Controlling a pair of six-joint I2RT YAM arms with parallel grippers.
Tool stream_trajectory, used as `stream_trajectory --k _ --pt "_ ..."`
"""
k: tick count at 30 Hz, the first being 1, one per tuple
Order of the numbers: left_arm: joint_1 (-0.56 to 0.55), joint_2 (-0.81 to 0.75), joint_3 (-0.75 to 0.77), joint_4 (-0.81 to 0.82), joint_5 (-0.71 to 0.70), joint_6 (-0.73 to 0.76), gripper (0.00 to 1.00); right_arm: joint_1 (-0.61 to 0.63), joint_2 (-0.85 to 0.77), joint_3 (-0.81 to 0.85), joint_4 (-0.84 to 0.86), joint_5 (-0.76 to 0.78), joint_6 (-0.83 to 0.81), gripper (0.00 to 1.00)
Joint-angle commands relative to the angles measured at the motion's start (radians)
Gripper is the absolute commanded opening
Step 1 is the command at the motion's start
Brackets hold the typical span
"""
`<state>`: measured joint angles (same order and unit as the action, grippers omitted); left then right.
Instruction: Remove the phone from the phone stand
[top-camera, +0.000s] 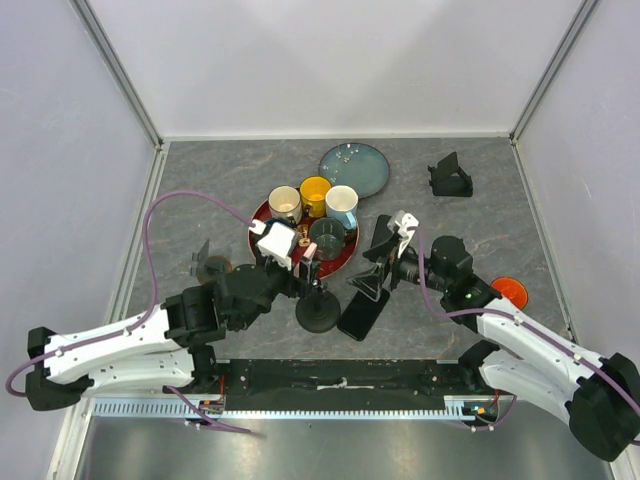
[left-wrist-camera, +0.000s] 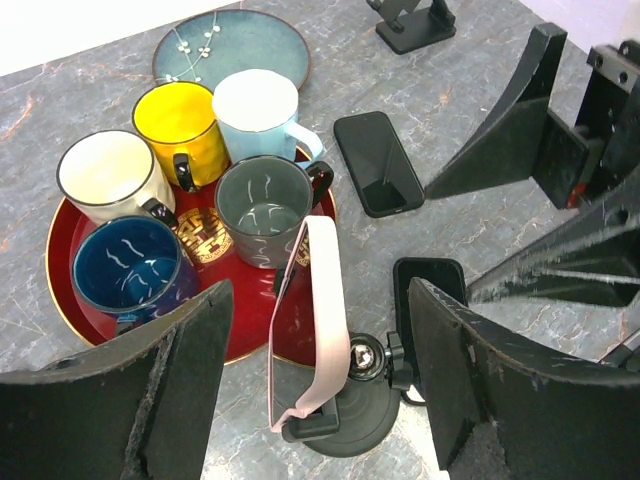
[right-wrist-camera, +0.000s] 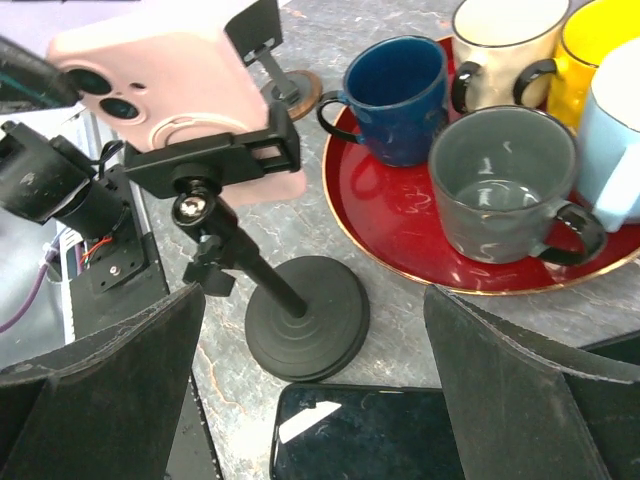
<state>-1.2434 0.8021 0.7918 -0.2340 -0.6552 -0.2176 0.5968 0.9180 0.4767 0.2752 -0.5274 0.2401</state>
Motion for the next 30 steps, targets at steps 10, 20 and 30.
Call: stream_trajectory --k 10,20,30 --pt "-0.004 0.161 0.257 -0.318 -0.053 -0.114 0.73 0.231 0.056 -0.038 0.225 0.242 -0.085 0.98" --pt "0.012 0.319 0.435 -0.554 -0.058 -0.207 0.70 0.380 0.186 -0.032 0.374 0.334 -0.113 0.95" --pt "0.059 0.399 0.485 -0.633 -0.011 -0.238 0.69 0.494 0.309 -0.035 0.476 0.509 -0.148 0.94"
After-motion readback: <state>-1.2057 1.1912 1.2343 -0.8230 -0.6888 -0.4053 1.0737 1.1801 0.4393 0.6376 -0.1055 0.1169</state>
